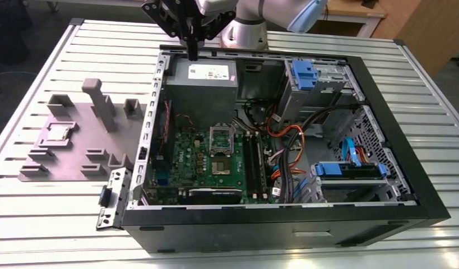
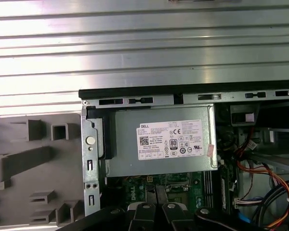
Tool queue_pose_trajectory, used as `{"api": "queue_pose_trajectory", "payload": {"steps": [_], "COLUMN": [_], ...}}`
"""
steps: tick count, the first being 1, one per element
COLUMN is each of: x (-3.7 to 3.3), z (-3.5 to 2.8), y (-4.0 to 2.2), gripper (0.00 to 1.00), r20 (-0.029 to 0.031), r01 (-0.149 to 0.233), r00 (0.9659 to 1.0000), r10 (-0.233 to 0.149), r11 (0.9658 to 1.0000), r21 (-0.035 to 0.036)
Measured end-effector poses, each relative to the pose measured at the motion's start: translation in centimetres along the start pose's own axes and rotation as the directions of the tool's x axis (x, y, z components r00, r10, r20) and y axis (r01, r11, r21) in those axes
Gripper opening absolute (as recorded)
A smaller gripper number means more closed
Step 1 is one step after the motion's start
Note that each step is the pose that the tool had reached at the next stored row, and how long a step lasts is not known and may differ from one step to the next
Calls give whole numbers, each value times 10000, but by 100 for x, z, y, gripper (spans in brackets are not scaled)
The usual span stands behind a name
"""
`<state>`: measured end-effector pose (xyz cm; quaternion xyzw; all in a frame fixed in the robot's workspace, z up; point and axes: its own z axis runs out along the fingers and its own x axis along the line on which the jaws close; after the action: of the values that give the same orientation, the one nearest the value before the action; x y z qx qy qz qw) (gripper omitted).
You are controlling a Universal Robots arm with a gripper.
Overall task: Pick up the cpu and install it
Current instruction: 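Reach for the cpu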
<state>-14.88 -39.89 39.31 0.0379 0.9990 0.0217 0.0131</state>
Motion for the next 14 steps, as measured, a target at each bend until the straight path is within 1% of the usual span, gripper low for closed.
{"api": "queue_pose_trajectory", "payload": {"steps": [9,14], "x": [45,46], "z": [-1,-1], "y": [-3,-3], "gripper": [14,14], "r20": [0,0], "r01": [0,0], "r00": [10000,10000], "r10": [0,0], "r11": [10000,10000], "r21": [0,0]}}
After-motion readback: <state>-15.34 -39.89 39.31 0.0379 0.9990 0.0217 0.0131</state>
